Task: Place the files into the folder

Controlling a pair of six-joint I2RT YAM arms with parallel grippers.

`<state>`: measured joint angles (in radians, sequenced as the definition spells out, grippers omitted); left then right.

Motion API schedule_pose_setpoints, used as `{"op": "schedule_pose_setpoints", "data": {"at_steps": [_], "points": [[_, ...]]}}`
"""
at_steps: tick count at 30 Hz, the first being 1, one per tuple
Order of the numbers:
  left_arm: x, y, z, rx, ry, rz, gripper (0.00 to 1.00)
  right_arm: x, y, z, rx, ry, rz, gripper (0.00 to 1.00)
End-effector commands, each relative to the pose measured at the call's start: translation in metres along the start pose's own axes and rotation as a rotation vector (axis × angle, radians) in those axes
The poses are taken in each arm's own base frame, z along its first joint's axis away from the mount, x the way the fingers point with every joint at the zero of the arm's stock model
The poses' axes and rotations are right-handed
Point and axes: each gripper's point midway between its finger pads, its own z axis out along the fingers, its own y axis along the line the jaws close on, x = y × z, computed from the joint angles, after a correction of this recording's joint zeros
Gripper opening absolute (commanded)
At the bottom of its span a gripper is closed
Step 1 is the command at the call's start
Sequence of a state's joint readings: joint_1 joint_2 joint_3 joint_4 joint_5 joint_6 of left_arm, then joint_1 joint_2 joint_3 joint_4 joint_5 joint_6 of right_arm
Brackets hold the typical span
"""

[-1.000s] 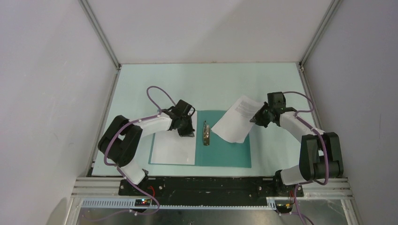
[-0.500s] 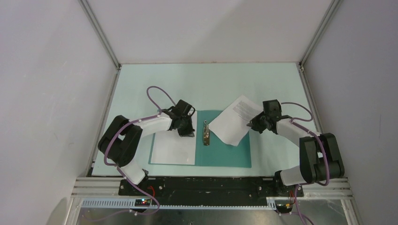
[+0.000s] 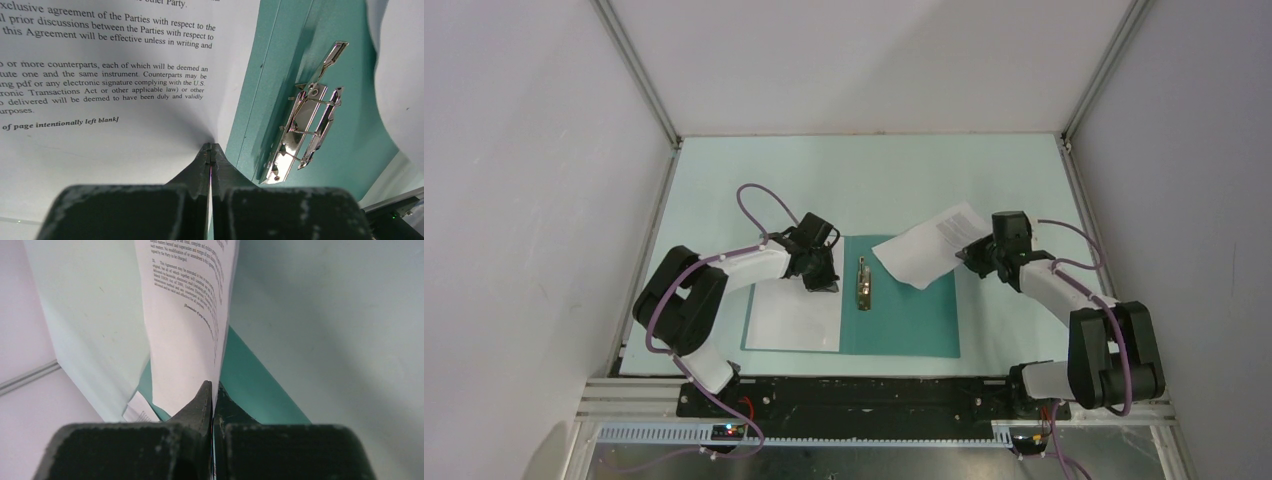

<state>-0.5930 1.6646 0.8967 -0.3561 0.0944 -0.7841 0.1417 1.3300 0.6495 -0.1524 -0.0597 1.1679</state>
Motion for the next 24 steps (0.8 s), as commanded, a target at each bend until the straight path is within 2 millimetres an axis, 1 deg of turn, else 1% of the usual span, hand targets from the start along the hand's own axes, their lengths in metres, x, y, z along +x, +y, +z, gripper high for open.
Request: {"op": "schedule_pose_setpoints", "data": {"at_steps": [1,2,3,4,9,17,24], "points": [[0.011,0.012,0.008,-0.042,0.046,0.018,0.0,0.014,0.003,0.005,0.009,-0.007,-0.01,0.0],[0.011,0.012,0.009,-0.043,0.047,0.018,0.0,0.023,0.002,0.005,0.011,0.009,-0.022,0.0],[0.012,0.013,0.009,-0.044,0.05,0.017,0.0,0.023,0.0,0.005,0.022,-0.008,-0.021,0.0],[0.011,0.013,0.009,-0.043,0.049,0.018,0.0,0.028,-0.002,0.005,0.033,-0.006,-0.032,0.0],[0.012,0.013,0.008,-0.043,0.048,0.017,0.0,0.03,-0.014,0.005,0.085,-0.051,-0.051,0.0],[0.011,0.013,0.008,-0.042,0.045,0.016,0.0,0.04,-0.02,0.001,0.109,-0.065,-0.107,0.0],[0.012,0.013,0.009,-0.045,0.048,0.011,0.0,0.038,-0.033,-0.015,0.119,-0.092,-0.173,0.0]]}}
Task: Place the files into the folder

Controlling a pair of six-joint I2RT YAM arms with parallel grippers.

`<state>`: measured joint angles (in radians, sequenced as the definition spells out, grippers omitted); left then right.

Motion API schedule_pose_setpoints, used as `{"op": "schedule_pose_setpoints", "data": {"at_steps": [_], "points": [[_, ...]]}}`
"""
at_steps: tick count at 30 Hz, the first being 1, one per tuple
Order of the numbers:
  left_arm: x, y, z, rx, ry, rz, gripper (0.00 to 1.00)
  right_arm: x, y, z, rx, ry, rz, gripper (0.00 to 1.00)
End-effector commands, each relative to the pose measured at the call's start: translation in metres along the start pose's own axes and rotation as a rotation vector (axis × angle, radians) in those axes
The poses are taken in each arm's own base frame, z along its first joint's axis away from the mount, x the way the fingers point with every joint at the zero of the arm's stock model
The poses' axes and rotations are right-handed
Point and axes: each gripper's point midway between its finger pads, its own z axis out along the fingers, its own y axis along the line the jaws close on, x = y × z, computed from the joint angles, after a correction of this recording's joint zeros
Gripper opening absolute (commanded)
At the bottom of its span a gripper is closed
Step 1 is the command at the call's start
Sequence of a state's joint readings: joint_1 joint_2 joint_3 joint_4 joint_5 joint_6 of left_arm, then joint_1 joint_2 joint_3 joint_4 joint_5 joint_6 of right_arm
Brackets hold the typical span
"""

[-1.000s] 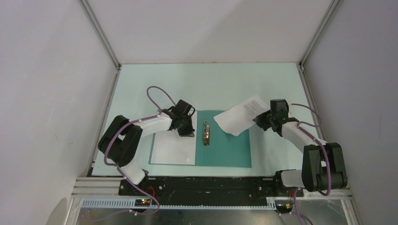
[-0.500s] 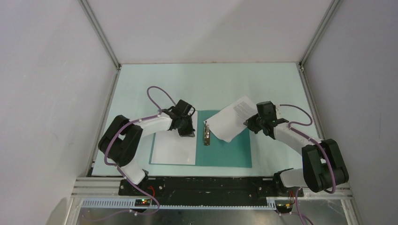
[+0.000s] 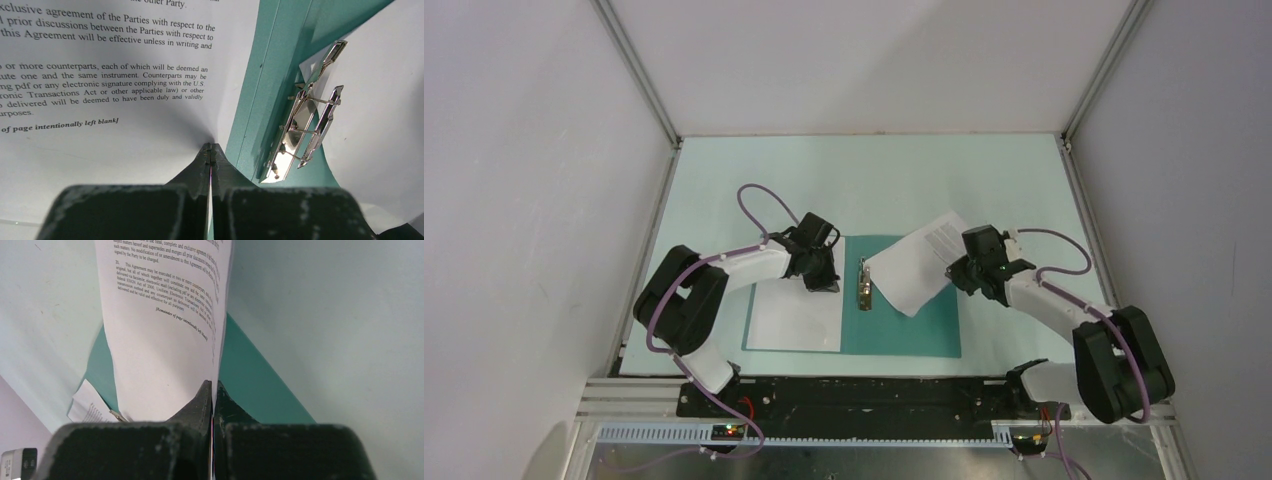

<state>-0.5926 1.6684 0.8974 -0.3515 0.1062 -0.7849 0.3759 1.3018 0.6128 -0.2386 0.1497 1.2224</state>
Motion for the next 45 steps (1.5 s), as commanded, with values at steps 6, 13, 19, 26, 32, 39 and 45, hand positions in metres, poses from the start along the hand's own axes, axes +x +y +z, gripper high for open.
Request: {"op": "schedule_pose_setpoints", "data": {"at_steps": [6,13,19,26,32,39,45], "points": [[0.011,0.014,0.009,-0.053,0.045,0.012,0.0,0.003,-0.015,-0.019,-0.016,-0.035,-0.126,0.0],[0.011,0.014,0.009,-0.053,0.048,0.011,0.0,0.018,-0.015,-0.02,-0.03,0.002,-0.23,0.0],[0.012,0.014,0.011,-0.054,0.053,0.01,0.0,0.015,-0.028,-0.027,0.009,-0.035,-0.287,0.0],[0.012,0.015,0.011,-0.056,0.054,0.009,0.0,0.022,-0.04,-0.029,0.024,-0.041,-0.322,0.0],[0.014,0.016,0.013,-0.06,0.061,0.006,0.0,0.027,-0.046,-0.035,0.046,-0.07,-0.367,0.0],[0.013,0.015,0.012,-0.058,0.059,0.005,0.0,0.024,-0.054,-0.042,0.044,-0.1,-0.4,0.0],[0.014,0.016,0.013,-0.06,0.063,0.005,0.0,0.034,-0.054,-0.045,-0.004,-0.084,-0.433,0.0]]}}
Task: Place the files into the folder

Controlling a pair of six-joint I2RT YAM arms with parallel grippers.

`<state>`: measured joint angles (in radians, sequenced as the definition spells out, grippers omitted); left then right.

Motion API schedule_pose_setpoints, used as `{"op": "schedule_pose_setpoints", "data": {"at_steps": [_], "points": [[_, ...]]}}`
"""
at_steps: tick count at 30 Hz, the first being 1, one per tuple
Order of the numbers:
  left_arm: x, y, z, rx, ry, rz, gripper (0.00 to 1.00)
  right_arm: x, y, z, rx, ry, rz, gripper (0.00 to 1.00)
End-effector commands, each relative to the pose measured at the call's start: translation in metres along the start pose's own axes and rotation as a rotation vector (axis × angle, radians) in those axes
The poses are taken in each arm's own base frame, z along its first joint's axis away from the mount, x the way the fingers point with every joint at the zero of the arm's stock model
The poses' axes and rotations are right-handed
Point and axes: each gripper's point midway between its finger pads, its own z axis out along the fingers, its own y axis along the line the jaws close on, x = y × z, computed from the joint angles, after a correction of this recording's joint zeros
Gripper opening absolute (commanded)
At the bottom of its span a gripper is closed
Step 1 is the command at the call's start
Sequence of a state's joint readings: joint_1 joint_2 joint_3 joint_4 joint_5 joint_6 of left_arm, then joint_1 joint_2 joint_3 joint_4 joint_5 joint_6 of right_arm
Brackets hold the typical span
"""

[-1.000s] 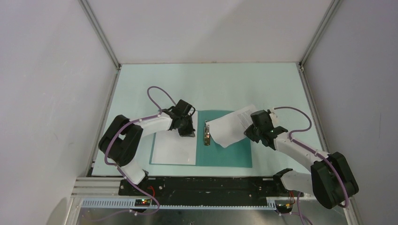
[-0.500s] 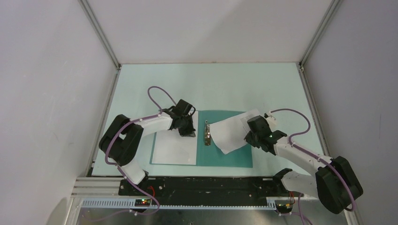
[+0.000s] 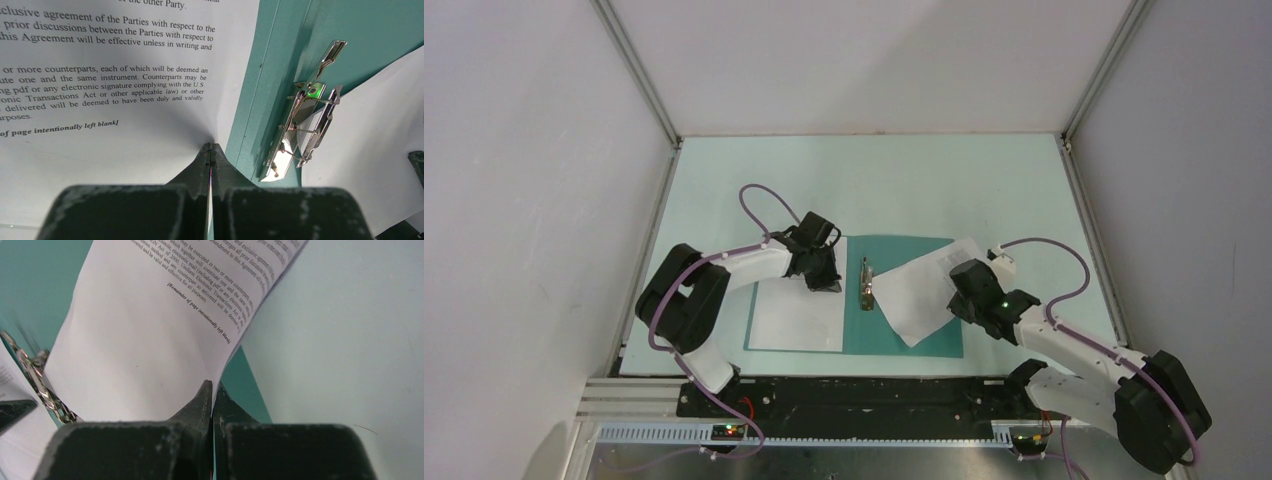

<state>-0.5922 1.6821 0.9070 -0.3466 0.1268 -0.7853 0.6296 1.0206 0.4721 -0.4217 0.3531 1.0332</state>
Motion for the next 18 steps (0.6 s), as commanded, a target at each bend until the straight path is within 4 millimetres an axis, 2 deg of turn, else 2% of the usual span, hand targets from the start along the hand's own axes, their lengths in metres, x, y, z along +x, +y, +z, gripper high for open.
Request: {"op": "schedule_pose_setpoints", "data": {"at_steps": [1,5,9,18], "points": [[0.013,0.02,0.011,-0.075,0.048,0.004,0.0,0.001,-0.002,-0.002,-0.016,-0.031,-0.04,0.0],[0.013,0.021,0.011,-0.078,0.047,0.006,0.0,0.004,0.003,-0.005,-0.04,-0.03,-0.069,0.0],[0.013,0.021,0.012,-0.079,0.048,0.005,0.0,0.007,-0.004,-0.009,-0.022,-0.027,-0.09,0.0],[0.013,0.023,0.013,-0.089,0.046,0.008,0.0,0.011,-0.008,-0.018,-0.037,-0.015,-0.133,0.0]]}}
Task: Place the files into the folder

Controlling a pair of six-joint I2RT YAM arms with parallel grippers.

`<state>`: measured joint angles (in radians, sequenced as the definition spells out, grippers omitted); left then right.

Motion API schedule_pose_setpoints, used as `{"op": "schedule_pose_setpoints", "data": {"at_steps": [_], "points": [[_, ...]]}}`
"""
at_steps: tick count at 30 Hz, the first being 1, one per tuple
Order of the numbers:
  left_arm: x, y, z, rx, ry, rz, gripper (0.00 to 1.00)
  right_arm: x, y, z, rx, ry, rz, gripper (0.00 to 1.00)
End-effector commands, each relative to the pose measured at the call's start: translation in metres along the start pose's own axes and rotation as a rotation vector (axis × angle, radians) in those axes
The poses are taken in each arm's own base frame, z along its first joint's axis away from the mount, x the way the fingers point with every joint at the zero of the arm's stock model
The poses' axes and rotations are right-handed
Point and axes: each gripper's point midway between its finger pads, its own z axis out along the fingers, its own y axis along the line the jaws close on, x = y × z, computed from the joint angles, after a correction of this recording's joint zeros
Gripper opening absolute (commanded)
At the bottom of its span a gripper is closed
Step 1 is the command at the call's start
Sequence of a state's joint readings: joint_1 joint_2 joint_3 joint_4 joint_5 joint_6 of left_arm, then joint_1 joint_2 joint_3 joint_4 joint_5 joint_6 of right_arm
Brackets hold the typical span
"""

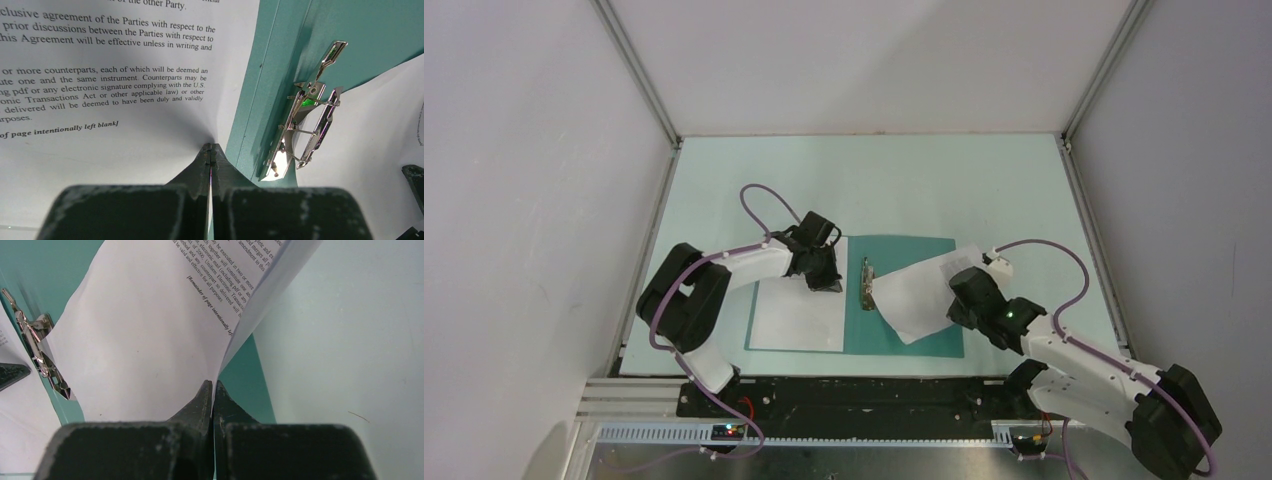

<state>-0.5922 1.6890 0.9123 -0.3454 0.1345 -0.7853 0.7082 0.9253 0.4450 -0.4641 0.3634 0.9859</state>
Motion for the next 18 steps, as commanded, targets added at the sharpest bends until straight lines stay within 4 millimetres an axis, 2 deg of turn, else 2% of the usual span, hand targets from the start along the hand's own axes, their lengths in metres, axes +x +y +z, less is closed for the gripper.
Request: {"op": "schedule_pose_setpoints", "data": {"at_steps": [1,8,15,18], "points": [[0.012,0.025,0.013,-0.095,0.041,0.008,0.0,0.0,-0.009,-0.004,0.023,-0.016,-0.042,0.0],[0.013,0.026,0.015,-0.102,0.047,0.009,0.0,0.005,-0.012,-0.012,0.017,-0.002,-0.071,0.0],[0.013,0.027,0.015,-0.107,0.045,0.013,0.0,0.011,-0.005,-0.014,-0.015,0.016,-0.119,0.0],[0.012,0.028,0.015,-0.112,0.043,0.015,0.0,0.013,-0.012,-0.017,0.02,0.021,-0.134,0.0]]}}
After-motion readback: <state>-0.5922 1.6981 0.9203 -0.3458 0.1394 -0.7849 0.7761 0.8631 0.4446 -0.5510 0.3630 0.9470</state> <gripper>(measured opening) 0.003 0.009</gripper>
